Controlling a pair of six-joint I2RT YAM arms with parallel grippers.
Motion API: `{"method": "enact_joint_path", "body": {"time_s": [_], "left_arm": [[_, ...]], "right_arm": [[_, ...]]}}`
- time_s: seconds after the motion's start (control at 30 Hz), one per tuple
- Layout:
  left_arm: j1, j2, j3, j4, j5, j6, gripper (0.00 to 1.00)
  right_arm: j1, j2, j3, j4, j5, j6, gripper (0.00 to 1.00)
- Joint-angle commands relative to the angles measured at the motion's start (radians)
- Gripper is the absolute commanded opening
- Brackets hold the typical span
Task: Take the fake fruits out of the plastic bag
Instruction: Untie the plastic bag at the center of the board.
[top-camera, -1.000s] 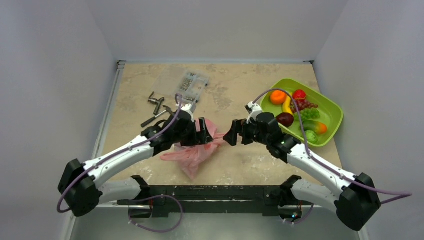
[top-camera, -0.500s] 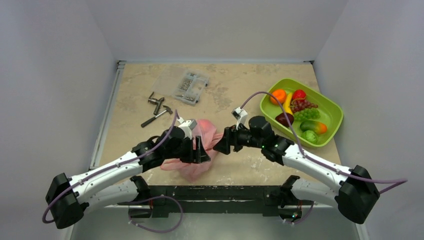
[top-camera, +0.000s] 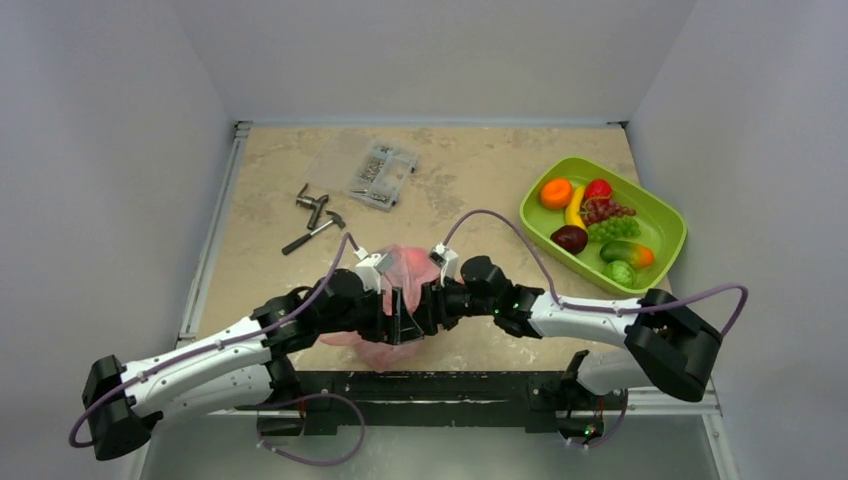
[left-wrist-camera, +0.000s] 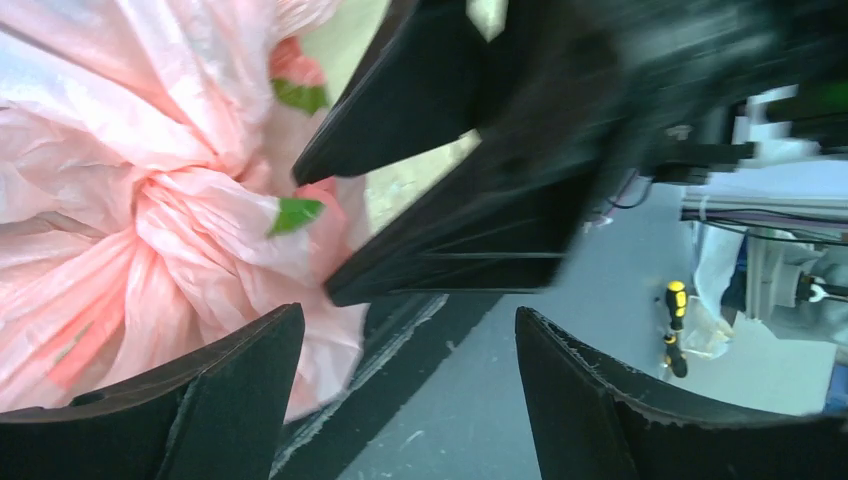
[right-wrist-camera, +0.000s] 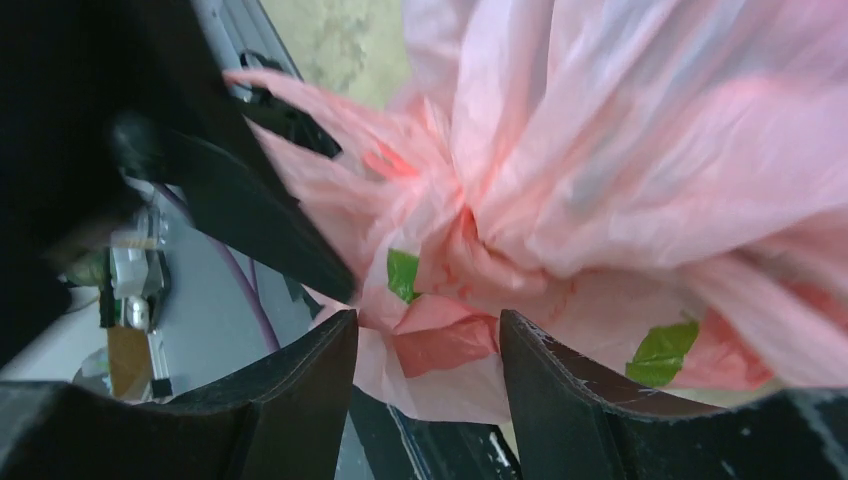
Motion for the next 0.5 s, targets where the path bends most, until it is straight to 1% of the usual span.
{"method": "enact_joint_path", "body": {"time_s": [0.0,0.07,0.1,0.13,0.17,0.2,0.23,0.33,0.4,0.47], "left_arm": [[-0.005,-0.096,0.148,-0.16,-0.033,0.105,0.81],[-0.004,-0.125,0.203,-0.244,-0.085,0.127,0.87],[-0.004,-0.13,0.236,-0.3,-0.134,0.129,0.93],[-0.003,-0.125,0.277,-0.371,-0.213,0.119,0.97],[-0.001,-0.111,0.315,-0.443,-0.289,0.099,0.97],[0.002,-0.09,0.352,-0.498,-0.357,0.08,0.96],[0.01,-0.059,0.38,-0.528,-0.392,0.072,0.94],[0.042,0.075,0.436,-0.552,-0.432,0.047,0.88],[0.067,0.164,0.459,-0.542,-0.426,0.04,0.8],[0.091,0.243,0.469,-0.481,-0.385,0.067,0.74]], "right_arm": [[0.034,0.016,-0.066,0.155,0.024,0.06,0.54],[0.038,0.02,-0.097,0.181,0.04,0.06,0.52],[0.038,0.021,-0.109,0.192,0.045,0.058,0.5],[0.038,0.022,-0.119,0.204,0.049,0.055,0.48],[0.038,0.026,-0.127,0.214,0.051,0.052,0.46],[0.039,0.033,-0.131,0.22,0.05,0.05,0.43],[0.04,0.047,-0.133,0.228,0.046,0.048,0.39],[0.041,0.071,-0.145,0.259,0.036,0.05,0.28],[0.043,0.079,-0.15,0.272,0.036,0.05,0.21],[0.043,0.083,-0.158,0.279,0.041,0.048,0.17]]}}
